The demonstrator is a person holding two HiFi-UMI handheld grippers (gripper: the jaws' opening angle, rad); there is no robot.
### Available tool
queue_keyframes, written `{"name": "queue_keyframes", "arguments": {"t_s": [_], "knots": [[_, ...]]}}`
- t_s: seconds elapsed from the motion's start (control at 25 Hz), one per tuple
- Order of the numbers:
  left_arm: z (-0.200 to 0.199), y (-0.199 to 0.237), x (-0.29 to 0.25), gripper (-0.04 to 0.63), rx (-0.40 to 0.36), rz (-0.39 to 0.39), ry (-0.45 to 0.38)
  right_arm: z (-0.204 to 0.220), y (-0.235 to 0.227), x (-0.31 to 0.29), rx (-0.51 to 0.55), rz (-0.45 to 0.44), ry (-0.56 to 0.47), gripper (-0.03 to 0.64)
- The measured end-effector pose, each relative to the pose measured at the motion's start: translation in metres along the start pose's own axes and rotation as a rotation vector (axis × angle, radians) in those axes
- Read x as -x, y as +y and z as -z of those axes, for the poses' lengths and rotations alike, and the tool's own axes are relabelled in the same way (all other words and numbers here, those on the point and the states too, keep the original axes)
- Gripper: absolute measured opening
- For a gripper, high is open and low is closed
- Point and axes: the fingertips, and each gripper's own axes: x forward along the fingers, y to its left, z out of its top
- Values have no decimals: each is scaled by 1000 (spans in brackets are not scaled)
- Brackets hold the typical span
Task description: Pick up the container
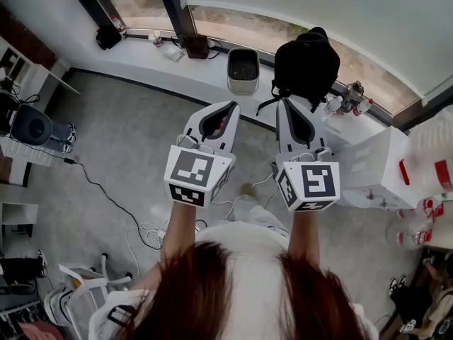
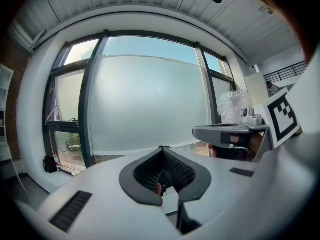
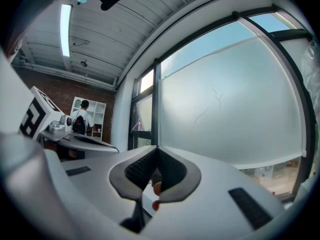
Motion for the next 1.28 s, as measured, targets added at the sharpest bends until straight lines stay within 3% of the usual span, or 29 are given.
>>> {"name": "queue_keyframes", "arguments": {"t_s": [0.36, 0.76, 1.28], "knots": [[-2, 34, -62, 17, 19, -73, 11, 7, -45, -61, -5, -43, -17, 25], [5, 64, -79, 17, 39, -178, 6, 25, -64, -93, -24, -57, -10, 25], [20, 96, -112, 17, 34, -186, 38, 46, -76, -134, -1, -35, 12, 25]]}}
